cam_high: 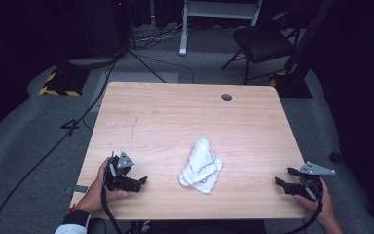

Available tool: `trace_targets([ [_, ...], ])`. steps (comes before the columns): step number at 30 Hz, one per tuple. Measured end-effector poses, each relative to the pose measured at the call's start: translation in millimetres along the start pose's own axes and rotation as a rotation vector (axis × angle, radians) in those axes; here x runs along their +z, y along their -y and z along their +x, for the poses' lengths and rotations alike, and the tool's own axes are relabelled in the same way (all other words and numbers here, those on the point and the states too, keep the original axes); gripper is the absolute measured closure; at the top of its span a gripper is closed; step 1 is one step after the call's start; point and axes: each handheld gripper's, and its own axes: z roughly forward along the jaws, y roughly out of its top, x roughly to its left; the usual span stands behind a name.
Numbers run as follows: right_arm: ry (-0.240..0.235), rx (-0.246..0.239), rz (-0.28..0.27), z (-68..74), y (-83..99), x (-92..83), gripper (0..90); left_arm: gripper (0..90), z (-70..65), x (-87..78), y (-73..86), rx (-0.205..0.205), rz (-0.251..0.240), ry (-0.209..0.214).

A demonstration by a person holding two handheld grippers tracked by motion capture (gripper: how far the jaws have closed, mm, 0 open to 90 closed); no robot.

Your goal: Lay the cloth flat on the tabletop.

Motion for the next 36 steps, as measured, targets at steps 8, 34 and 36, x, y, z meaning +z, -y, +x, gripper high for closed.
trace_targets([
  [8, -0.006, -0.029, -0.005, 3.1, -0.7, -0.4, 28.7, 2.8, -6.0, 0.9, -2.8, 0.036, -0.001, 0.015],
  [34, -0.352, -0.461, 0.030, 135.2, -79.4, 50.1, 48.9, 28.9, -101.0, 43.4, -80.4, 0.341, -0.015, 0.261],
  [36, -0.370, -0.481, 0.028, 145.8, -80.7, 52.9, 49.1, 31.7, -104.1, 46.0, -83.8, 0.360, -0.019, 0.262],
])
